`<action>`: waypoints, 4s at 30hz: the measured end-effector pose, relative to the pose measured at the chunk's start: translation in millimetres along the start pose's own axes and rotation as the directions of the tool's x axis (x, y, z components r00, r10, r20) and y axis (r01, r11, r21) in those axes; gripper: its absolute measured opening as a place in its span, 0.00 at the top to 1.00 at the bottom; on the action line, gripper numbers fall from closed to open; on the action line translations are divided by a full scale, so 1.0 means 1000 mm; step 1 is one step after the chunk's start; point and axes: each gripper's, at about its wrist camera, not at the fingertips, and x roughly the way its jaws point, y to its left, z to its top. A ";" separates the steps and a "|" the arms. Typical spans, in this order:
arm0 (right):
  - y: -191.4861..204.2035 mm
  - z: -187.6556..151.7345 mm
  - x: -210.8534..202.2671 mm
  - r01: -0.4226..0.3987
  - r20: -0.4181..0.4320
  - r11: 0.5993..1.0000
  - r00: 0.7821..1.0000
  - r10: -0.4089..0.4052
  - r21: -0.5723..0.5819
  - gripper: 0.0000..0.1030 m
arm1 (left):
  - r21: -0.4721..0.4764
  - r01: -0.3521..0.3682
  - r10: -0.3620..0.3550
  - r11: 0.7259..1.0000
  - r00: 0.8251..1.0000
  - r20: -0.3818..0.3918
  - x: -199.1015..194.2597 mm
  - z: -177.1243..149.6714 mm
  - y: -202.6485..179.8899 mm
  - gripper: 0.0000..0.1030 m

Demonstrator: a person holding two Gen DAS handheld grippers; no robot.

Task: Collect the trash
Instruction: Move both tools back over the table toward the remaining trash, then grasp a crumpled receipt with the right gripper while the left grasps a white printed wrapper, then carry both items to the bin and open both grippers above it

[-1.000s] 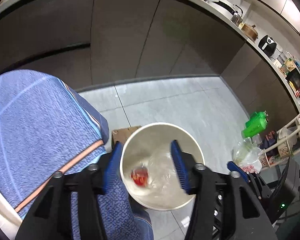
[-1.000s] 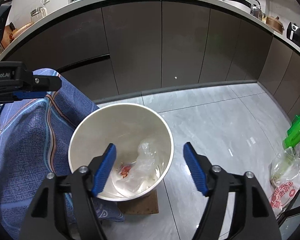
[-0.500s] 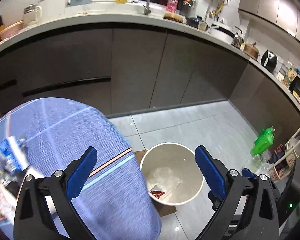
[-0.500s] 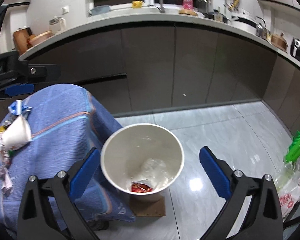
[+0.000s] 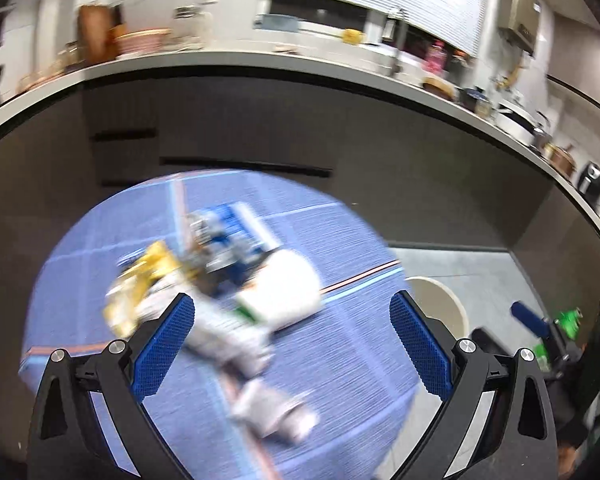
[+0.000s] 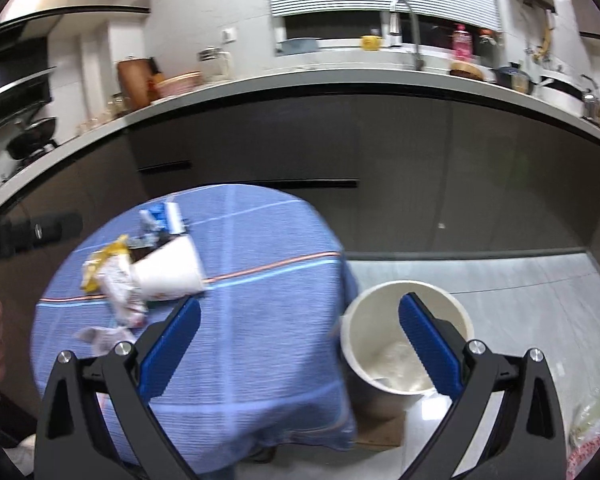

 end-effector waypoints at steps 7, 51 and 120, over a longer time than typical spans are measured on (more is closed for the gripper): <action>0.062 -0.006 0.004 -0.223 -0.016 0.972 0.975 0.222 -0.080 0.03 | -0.113 -0.076 0.072 0.991 0.997 -0.038 -0.018 -0.031 0.070 0.08; 0.121 -0.040 0.061 -0.406 -0.219 0.881 0.908 0.358 -0.244 0.67 | -0.294 0.080 -0.132 0.952 0.978 -0.163 0.093 -0.016 0.110 0.18; -0.103 -0.032 0.015 0.038 0.009 0.989 0.999 -0.040 0.145 0.68 | 0.166 0.583 -0.528 0.796 0.801 -0.282 0.103 0.028 -0.118 0.92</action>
